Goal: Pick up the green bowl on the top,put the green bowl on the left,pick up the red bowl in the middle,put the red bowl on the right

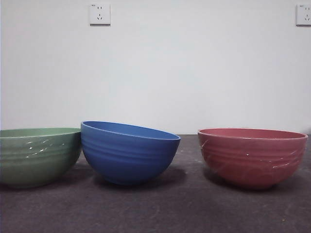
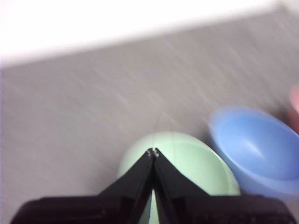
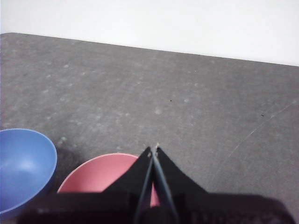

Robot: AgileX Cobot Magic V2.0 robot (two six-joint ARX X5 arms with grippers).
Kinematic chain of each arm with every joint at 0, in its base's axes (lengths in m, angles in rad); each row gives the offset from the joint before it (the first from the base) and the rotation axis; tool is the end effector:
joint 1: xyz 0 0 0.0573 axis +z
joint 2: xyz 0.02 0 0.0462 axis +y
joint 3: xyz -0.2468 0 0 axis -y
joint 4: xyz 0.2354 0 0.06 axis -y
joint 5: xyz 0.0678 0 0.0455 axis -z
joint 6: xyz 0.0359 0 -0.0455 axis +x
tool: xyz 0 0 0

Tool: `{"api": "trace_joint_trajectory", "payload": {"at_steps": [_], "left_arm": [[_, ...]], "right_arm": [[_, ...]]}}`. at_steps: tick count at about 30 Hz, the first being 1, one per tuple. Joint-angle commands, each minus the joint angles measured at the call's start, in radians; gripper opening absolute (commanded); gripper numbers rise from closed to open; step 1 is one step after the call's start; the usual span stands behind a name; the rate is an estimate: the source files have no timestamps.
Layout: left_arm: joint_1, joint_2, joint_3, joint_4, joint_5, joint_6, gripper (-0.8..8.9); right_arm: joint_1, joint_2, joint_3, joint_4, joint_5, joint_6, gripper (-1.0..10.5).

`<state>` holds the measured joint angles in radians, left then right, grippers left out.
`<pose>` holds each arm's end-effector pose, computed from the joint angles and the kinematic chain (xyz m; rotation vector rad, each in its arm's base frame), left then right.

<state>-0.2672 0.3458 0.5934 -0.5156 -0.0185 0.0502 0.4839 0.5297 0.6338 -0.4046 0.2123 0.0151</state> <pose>0.0979 -0.0261 0.2756 0.0879 0.2597 -0.2539 0.1214 0.0553 0.2819 -0.0879 0.2853 0.2674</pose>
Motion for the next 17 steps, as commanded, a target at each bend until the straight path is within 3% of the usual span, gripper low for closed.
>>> {"api": "trace_joint_trajectory", "payload": {"at_steps": [1,8,17], "left_arm": [[0.049,-0.122,-0.087,0.092,-0.027,0.032,-0.01],[0.171,-0.307,-0.384,0.306,-0.022,0.021,-0.01],[0.203,-0.344,-0.573,0.333,0.024,-0.026,-0.01]], "right_arm": [[0.000,0.000,-0.003,0.003,0.003,0.011,-0.2],[0.000,0.000,-0.003,0.002,0.003,0.011,-0.2],[0.000,0.000,-0.003,0.000,0.003,0.011,-0.2]]}}
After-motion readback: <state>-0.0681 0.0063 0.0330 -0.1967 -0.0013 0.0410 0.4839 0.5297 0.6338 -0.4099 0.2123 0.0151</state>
